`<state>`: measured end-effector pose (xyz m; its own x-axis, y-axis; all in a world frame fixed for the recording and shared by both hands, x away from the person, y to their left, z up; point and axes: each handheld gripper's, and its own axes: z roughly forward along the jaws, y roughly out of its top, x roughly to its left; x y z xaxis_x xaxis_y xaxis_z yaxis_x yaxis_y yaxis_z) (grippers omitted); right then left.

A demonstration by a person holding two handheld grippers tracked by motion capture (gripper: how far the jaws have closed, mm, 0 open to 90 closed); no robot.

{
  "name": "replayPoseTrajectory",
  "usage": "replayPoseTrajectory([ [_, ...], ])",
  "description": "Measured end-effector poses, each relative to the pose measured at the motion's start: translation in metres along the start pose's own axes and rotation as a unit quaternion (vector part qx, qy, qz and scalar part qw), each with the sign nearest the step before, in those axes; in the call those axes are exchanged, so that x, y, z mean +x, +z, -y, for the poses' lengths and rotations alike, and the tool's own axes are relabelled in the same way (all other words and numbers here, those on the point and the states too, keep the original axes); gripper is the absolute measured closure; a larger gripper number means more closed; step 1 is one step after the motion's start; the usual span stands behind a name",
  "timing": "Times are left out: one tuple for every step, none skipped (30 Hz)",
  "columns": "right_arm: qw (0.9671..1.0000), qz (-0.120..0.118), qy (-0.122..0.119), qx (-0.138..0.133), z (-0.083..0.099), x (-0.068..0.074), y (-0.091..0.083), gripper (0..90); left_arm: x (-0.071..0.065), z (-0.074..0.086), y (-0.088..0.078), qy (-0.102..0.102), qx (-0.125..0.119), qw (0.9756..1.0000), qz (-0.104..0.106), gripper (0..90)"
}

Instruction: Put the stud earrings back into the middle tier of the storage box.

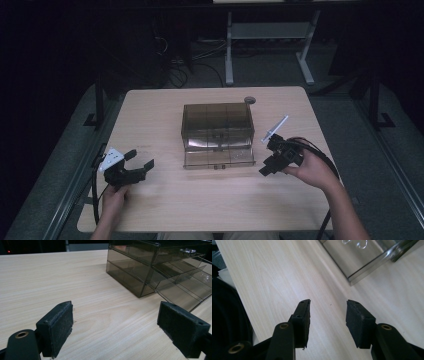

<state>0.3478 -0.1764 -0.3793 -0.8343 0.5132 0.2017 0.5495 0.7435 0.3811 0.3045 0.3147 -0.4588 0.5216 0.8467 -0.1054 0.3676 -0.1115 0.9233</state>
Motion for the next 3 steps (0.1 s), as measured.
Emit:
replayPoseTrajectory([
  [1.0000, -0.001, 0.000, -0.001, 0.0033, 0.0006, 0.0009, 53.7, 0.0001, -0.0001, 0.0000, 0.001, 0.001, 1.0000, 0.000, 12.8],
  [1.0000, -0.001, 0.003, 0.000, 0.0071, 0.0015, 0.0024, 53.5, 0.0001, -0.0001, 0.0000, 0.002, 0.001, 1.0000, 0.000, 12.8],
  [1.0000, -0.001, 0.002, -0.001, 0.0094, 0.0019, 0.0034, 53.2, 0.0001, -0.0001, 0.0001, 0.002, 0.001, 1.0000, -0.001, 12.8],
])
